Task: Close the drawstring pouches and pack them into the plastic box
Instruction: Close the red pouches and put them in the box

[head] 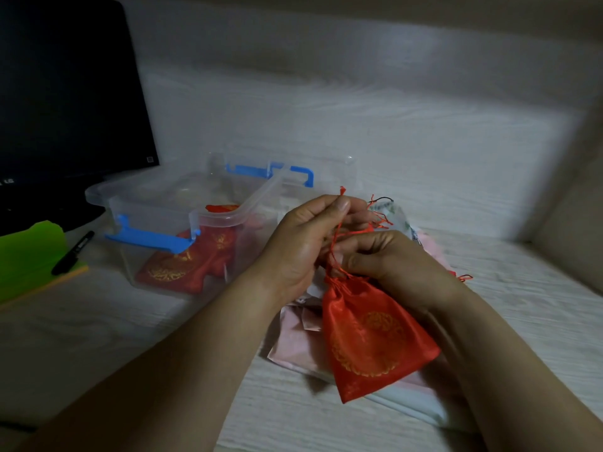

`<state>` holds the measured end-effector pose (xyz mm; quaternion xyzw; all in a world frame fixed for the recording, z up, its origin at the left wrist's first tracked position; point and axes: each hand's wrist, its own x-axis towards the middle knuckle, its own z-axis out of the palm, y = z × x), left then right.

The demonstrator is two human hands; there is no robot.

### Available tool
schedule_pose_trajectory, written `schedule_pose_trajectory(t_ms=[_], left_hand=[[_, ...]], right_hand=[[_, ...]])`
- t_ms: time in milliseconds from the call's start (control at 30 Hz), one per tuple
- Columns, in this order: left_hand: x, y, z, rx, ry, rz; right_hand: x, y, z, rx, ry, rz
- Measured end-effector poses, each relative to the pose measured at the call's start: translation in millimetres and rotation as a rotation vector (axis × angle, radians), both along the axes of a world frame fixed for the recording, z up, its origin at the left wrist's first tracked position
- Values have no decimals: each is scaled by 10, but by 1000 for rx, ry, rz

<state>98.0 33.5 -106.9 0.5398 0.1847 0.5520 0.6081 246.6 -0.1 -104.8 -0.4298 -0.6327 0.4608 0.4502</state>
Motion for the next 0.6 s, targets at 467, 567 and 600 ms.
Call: schedule_pose_trajectory(t_ms=[467,567,600], left_hand=[[-44,-53,-1,14,385,180],[-17,-85,-22,54,470,137],[-16,-88,-19,49,478,146]], right_hand=[[96,72,67,-199,480,-83],[61,42,70,-106,356,-145],[44,31,77,-71,308,-169]])
